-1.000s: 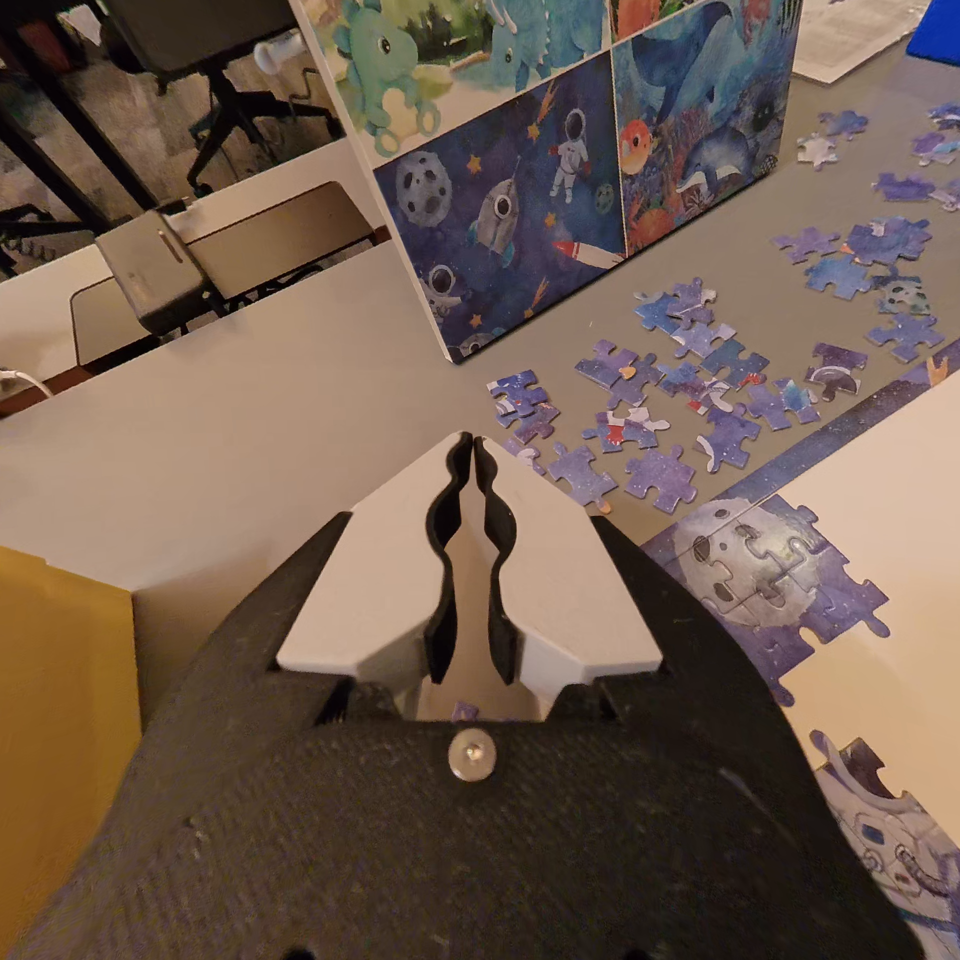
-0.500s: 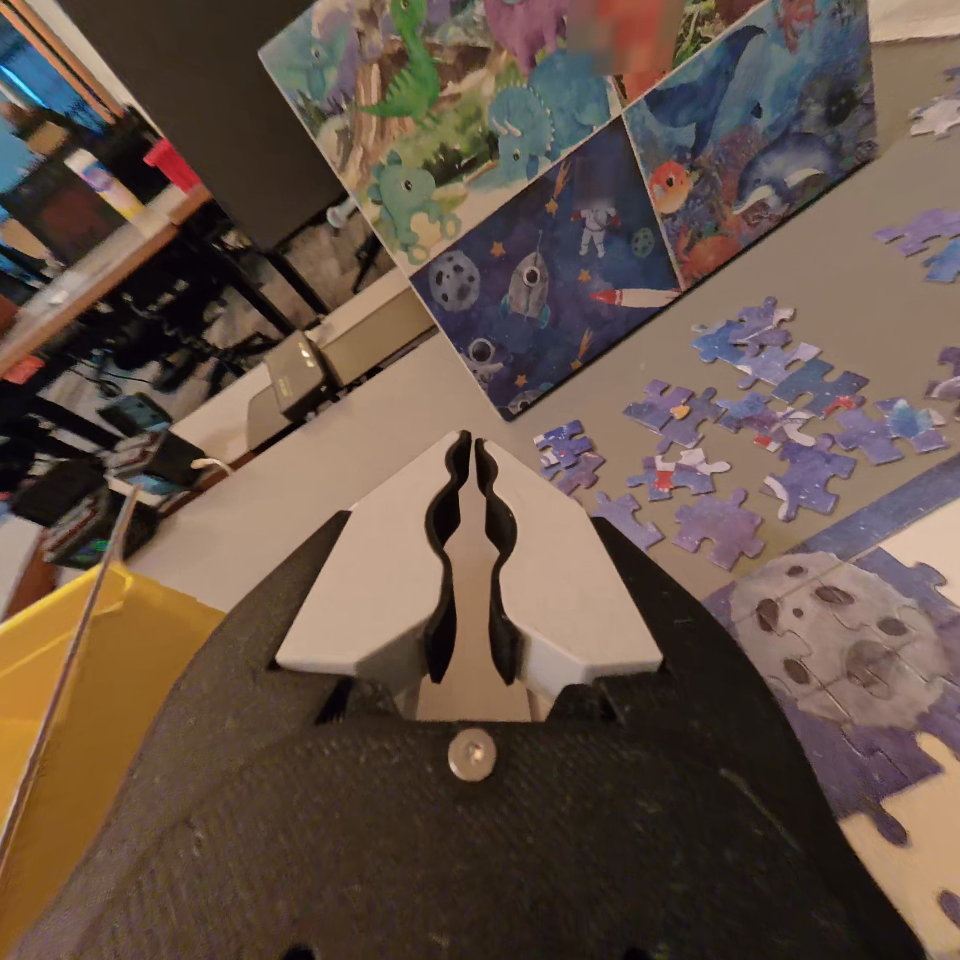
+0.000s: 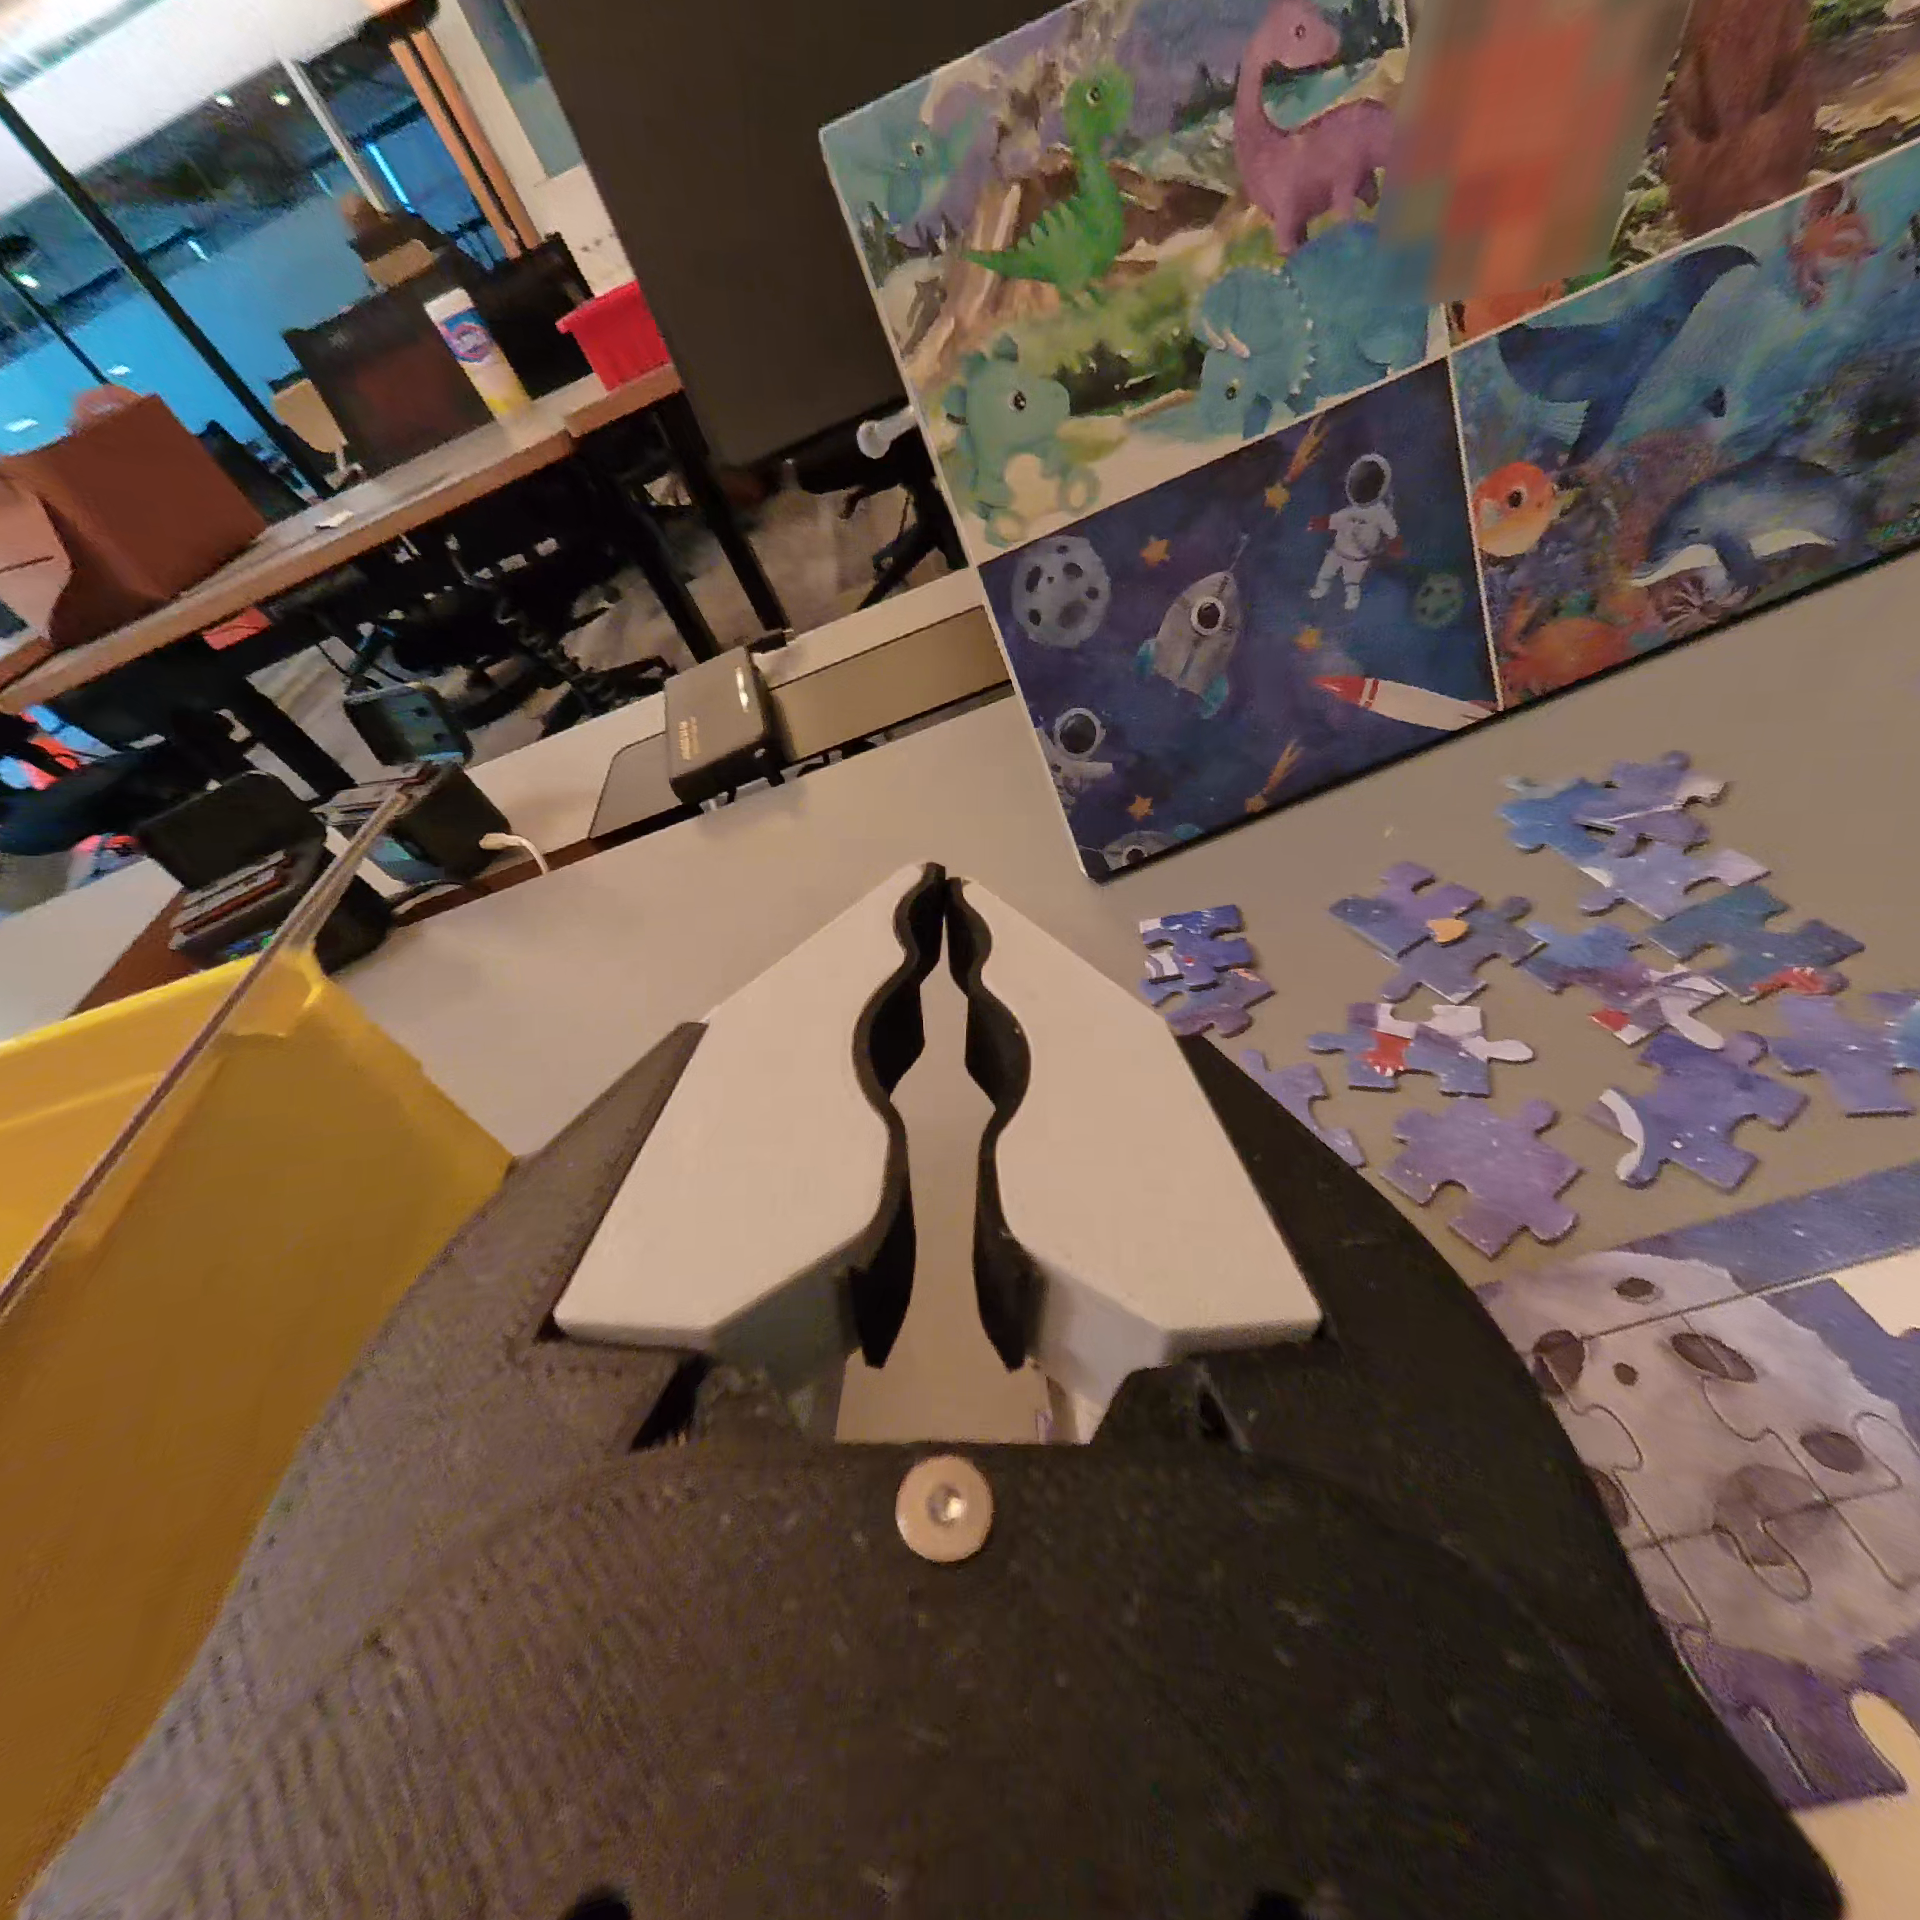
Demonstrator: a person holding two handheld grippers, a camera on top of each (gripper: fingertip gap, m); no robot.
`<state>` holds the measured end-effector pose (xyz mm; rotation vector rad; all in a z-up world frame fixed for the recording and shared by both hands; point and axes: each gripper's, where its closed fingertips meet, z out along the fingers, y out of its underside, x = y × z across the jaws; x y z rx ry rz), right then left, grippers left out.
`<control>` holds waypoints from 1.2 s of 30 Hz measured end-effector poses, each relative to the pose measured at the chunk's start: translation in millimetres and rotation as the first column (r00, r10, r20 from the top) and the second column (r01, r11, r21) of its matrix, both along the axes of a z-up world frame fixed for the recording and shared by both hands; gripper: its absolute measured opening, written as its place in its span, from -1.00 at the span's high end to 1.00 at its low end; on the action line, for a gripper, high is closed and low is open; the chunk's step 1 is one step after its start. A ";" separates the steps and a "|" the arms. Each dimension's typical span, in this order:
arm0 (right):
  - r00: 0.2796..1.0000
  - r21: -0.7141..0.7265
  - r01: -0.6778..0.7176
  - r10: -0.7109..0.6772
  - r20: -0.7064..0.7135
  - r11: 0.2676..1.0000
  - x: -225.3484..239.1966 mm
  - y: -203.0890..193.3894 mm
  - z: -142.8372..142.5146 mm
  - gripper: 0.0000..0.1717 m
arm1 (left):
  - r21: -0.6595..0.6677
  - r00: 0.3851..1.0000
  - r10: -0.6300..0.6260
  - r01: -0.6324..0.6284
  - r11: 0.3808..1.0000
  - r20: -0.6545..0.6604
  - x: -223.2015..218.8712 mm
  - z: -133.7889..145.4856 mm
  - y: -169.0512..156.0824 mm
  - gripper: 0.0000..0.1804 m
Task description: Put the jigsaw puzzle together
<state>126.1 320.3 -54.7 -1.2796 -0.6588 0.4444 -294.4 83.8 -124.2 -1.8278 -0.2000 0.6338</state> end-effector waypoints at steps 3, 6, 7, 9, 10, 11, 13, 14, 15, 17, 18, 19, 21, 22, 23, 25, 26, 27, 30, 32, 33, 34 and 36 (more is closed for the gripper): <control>0.991 -0.043 -0.046 0.040 -0.129 0.998 12.8 0.5 6.8 1.00 | -0.020 0.997 -0.044 0.045 0.999 0.066 2.6 -10.2 1.0 1.00; 0.989 -0.062 -0.068 0.059 -0.136 0.996 7.9 1.7 2.5 1.00 | -0.017 0.986 -0.084 0.088 0.996 0.141 4.0 -16.8 1.5 1.00; 0.993 -0.073 -0.058 0.050 -0.111 0.996 4.3 3.9 -2.4 1.00 | -0.008 0.982 -0.099 0.102 0.995 0.159 4.8 -17.1 1.5 1.00; 0.998 -0.116 -0.056 0.050 -0.048 0.992 -6.2 7.1 -15.4 1.00 | 0.015 0.975 -0.140 0.139 0.990 0.171 8.6 -15.0 2.0 1.00; 0.998 -0.141 -0.063 0.061 -0.021 0.988 -12.3 7.7 -22.1 1.00 | 0.029 0.973 -0.160 0.158 0.987 0.165 10.7 -13.0 2.2 1.00; 0.997 -0.162 -0.072 0.073 0.002 0.984 -18.2 8.1 -28.6 1.00 | 0.043 0.973 -0.165 0.161 0.986 0.159 10.8 -11.0 1.9 1.00; 0.994 -0.192 -0.082 0.093 0.049 0.978 -28.3 8.7 -41.0 1.00 | 0.052 0.973 -0.179 0.173 0.983 0.147 11.8 -9.9 1.8 1.00; 0.992 -0.202 -0.084 0.100 0.071 0.976 -32.1 9.2 -46.5 1.00 | 0.053 0.973 -0.185 0.179 0.982 0.141 12.2 -9.9 1.7 1.00; 0.990 -0.209 -0.086 0.107 0.089 0.974 -35.6 9.5 -51.3 1.00 | 0.057 0.973 -0.189 0.182 0.982 0.135 12.1 -9.8 1.6 1.00; 0.986 -0.218 -0.092 0.120 0.115 0.972 -41.2 9.9 -58.5 1.00 | 0.066 0.972 -0.187 0.180 0.982 0.142 10.5 -10.4 1.4 1.00; 0.984 -0.218 -0.095 0.124 0.126 0.971 -43.2 10.3 -61.4 1.00 | 0.079 0.972 -0.186 0.176 0.981 0.146 9.3 -9.4 1.1 1.00; 0.982 -0.211 -0.094 0.125 0.139 0.973 -44.1 10.9 -63.3 1.00 | 0.121 0.974 -0.178 0.161 0.979 0.140 6.9 -3.3 -0.5 1.00; 0.984 -0.165 -0.063 0.089 0.154 0.984 -39.3 14.5 -59.8 1.00 | 0.277 0.976 -0.181 0.142 0.950 0.123 3.6 18.6 -6.8 1.00; 0.988 -0.140 -0.043 0.063 0.142 0.989 -34.8 17.0 -55.1 1.00 | 0.330 0.972 -0.193 0.141 0.934 0.131 2.5 25.3 -9.6 1.00; 0.992 -0.130 -0.033 0.049 0.120 0.991 -30.8 19.1 -51.1 1.00 | 0.358 0.969 -0.203 0.141 0.923 0.143 0.7 28.1 -11.3 1.00; 0.997 -0.146 -0.040 0.050 0.063 0.988 -25.3 22.9 -47.0 1.00 | 0.377 0.967 -0.200 0.129 0.917 0.156 -5.4 27.3 -12.8 1.00; 0.998 -0.161 -0.051 0.058 0.036 0.986 -24.0 24.4 -46.5 1.00 | 0.376 0.969 -0.191 0.121 0.919 0.155 -8.9 25.3 -13.0 1.00; 0.998 -0.174 -0.064 0.068 0.016 0.983 -23.8 25.3 -46.8 1.00 | 0.370 0.972 -0.183 0.117 0.922 0.150 -11.6 22.3 -12.5 1.00; 0.994 -0.163 -0.099 0.106 0.032 0.982 -30.4 21.7 -49.8 1.00 | 0.348 0.979 -0.162 0.110 0.931 0.124 -16.6 15.9 -10.1 1.00; 0.988 -0.120 -0.123 0.134 0.081 0.985 -37.9 15.4 -50.5 1.00 | 0.344 0.985 -0.153 0.115 0.932 0.086 -17.1 17.2 -9.4 1.00; 0.985 -0.096 -0.127 0.137 0.102 0.987 -40.3 13.1 -50.4 1.00 | 0.343 0.986 -0.152 0.119 0.932 0.071 -16.5 17.8 -9.0 1.00; 0.983 -0.073 -0.128 0.136 0.120 0.989 -41.5 11.5 -50.3 1.00 | 0.342 0.986 -0.154 0.124 0.932 0.061 -15.7 18.2 -8.3 1.00; 0.984 -0.040 -0.121 0.125 0.129 0.992 -40.3 10.2 -48.8 1.00 | 0.341 0.985 -0.163 0.136 0.930 0.053 -13.8 17.9 -7.0 1.00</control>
